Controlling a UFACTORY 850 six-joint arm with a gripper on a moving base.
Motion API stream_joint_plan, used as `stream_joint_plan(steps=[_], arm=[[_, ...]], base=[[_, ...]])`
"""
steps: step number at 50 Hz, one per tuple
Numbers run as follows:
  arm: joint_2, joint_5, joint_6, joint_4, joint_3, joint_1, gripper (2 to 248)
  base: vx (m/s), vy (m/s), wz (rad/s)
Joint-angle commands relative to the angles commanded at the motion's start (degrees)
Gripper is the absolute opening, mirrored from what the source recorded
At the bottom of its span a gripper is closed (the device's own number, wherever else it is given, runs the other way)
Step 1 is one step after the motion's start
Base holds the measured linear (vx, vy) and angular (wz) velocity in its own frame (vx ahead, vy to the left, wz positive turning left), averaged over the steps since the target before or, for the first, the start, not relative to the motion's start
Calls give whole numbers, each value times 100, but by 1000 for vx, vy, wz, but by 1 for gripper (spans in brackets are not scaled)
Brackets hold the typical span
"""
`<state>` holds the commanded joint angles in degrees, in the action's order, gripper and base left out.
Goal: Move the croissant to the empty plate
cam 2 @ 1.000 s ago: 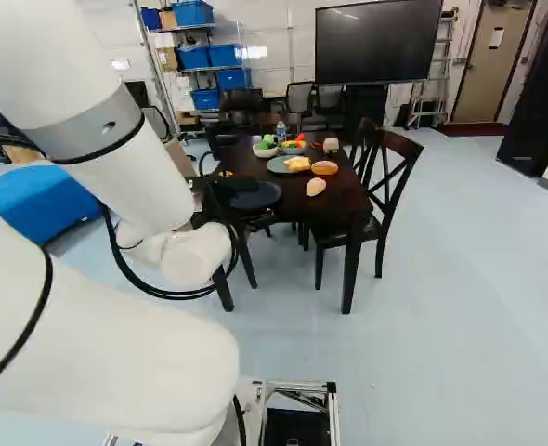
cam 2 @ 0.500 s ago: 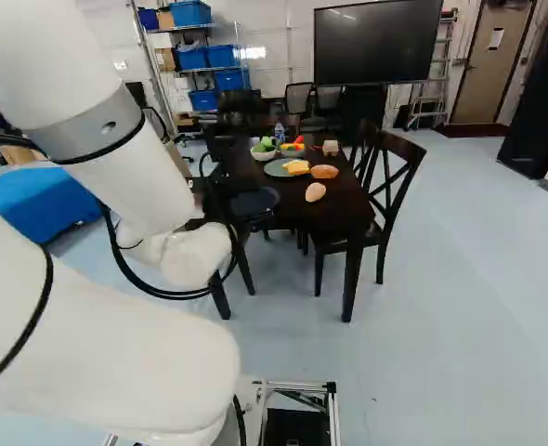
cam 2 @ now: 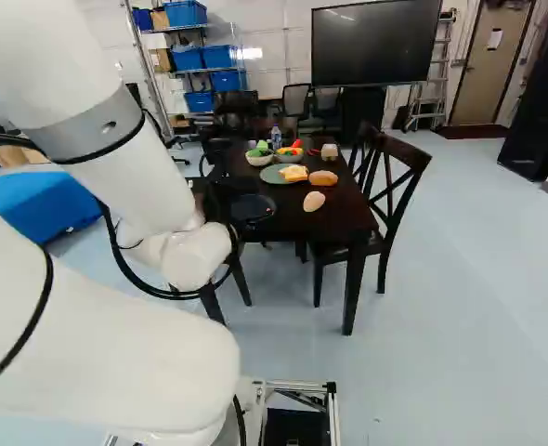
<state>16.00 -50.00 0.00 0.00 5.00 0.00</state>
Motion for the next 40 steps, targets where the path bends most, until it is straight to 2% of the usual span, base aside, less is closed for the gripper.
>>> stream_joint_plan(steps=[28, 40], arm=[[0, 0, 0, 0, 0, 0, 247], [0, 0, 0, 0, 0, 0, 247]], base=[[147, -5, -14], [75, -3, -10]])
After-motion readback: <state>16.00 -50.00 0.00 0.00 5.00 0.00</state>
